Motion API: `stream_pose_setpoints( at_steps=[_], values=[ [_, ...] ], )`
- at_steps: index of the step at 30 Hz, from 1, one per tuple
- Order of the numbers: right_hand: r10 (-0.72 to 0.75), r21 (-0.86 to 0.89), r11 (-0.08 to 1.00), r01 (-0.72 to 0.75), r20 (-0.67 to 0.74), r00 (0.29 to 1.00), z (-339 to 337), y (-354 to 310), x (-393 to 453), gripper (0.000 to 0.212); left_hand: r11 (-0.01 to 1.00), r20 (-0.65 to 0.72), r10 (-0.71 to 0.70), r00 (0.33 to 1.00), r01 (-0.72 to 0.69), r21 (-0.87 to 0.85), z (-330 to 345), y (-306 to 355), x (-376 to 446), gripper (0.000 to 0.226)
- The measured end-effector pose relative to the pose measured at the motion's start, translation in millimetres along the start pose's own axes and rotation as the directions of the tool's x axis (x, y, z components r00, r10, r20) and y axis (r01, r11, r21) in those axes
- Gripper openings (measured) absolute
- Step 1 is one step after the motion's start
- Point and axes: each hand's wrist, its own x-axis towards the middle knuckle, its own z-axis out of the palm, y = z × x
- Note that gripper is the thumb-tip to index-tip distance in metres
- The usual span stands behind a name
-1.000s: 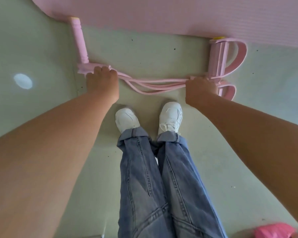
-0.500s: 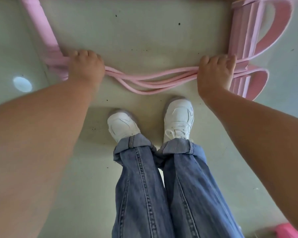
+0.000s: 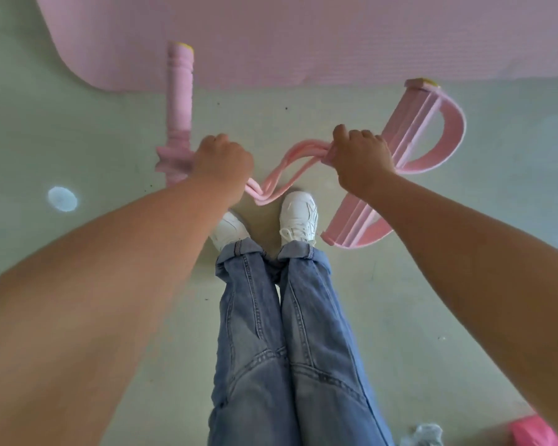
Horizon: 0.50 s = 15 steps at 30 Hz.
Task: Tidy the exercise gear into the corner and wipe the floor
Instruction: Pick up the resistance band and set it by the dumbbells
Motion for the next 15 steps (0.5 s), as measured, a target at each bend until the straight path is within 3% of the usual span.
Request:
stream_pose_setpoints(
  at_steps=[3, 6, 10, 15],
  values=[
    [0.024, 0.094, 0.995, -0.018, -0.067, 0.997, -36.3, 13.1, -43.1, 0.038, 0.987, -0.023, -0.14, 0.99, 0.138, -0.085, -42.3, 0.3, -37.0, 0.022],
    [0.111, 0.199, 0.977, -0.08, -0.147, 0.983, -71.9, 34.2, -92.6, 0.034, 0.973, -0.112, -0.193, 0.975, 0.176, -0.147, -84.7, 12.7, -77.8, 0.024],
    [0.31, 0.427, 0.884, -0.188, -0.236, 0.921, -107.4, 63.9, -171.7, 0.031, 0.988, -0.228, -0.12, 0.966, 0.094, -0.119, -137.1, 45.2, -127.9, 0.023],
    [0.545, 0.688, 0.681, -0.251, -0.247, 0.801, -114.3, 81.2, -285.8, 0.027, 0.995, -0.335, 0.042, 0.941, -0.068, -0.068, -206.1, 111.2, -187.0, 0.023]
  ],
)
